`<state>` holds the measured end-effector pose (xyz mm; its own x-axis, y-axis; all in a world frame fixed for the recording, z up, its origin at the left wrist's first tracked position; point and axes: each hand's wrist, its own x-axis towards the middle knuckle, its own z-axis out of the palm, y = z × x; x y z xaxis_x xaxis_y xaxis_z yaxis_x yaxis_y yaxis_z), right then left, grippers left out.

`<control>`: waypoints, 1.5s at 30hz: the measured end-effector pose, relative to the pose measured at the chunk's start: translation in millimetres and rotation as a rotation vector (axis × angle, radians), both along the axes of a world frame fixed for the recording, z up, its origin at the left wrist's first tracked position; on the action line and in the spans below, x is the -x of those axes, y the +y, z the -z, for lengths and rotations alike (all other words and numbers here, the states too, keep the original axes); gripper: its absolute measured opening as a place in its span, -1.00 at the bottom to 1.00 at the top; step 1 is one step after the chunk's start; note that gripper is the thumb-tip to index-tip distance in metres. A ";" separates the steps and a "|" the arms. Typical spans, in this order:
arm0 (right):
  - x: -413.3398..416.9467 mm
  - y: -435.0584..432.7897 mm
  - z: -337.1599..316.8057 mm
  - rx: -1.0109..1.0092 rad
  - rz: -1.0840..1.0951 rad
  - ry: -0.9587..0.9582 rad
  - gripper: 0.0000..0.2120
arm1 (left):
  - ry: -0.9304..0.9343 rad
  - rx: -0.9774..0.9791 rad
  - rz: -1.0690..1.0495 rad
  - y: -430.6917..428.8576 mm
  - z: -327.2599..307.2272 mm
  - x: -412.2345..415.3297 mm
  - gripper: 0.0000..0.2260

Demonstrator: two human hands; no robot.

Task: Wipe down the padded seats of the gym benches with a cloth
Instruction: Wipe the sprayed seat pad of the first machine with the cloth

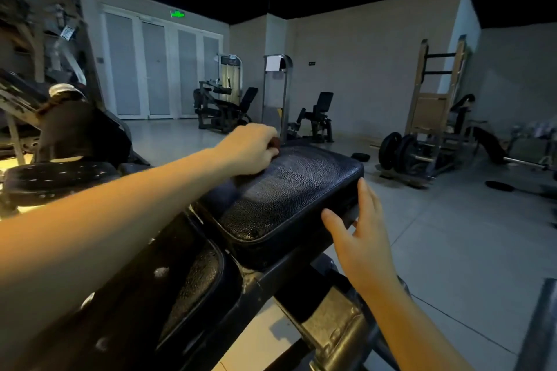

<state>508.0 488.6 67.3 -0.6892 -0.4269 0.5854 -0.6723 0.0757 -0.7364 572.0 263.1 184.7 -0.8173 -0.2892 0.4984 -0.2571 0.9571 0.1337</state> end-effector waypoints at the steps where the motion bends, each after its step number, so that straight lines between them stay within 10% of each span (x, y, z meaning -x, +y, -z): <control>1: -0.9 0.9 -0.4 -0.004 0.003 -0.002 -0.20 | 0.026 -0.030 0.045 16.9 0.8 9.7 -0.89; 6: 2.1 2.0 0.8 0.015 -0.036 -0.039 -0.23 | -0.023 -0.065 0.491 73.8 8.8 -25.3 -0.95; 11: 0.9 1.0 2.7 0.020 -0.030 -0.026 -0.20 | -0.076 -0.156 0.221 0.0 -1.0 -43.8 -0.86; 17: -0.3 1.5 1.0 0.019 -0.005 -0.018 -0.19 | -0.122 -0.855 0.248 -25.6 -38.1 -29.9 -0.77; 24: -0.1 2.0 0.4 0.015 -0.003 -0.026 -0.21 | 0.143 -0.306 0.001 -30.4 -23.6 -25.7 -0.73; 32: 1.1 1.9 0.4 0.025 0.001 -0.015 -0.25 | -0.122 -0.063 -0.054 -13.3 -17.7 -45.9 -0.56; 45: -2.7 1.7 -3.2 0.048 -0.006 -0.046 -0.24 | 0.055 -0.086 0.146 44.4 8.5 -75.6 -0.84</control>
<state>510.6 490.3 70.5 -0.7133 -0.4034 0.5731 -0.6381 0.0354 -0.7692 647.6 307.5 176.2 -0.8258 -0.2129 0.5222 -0.1059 0.9681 0.2273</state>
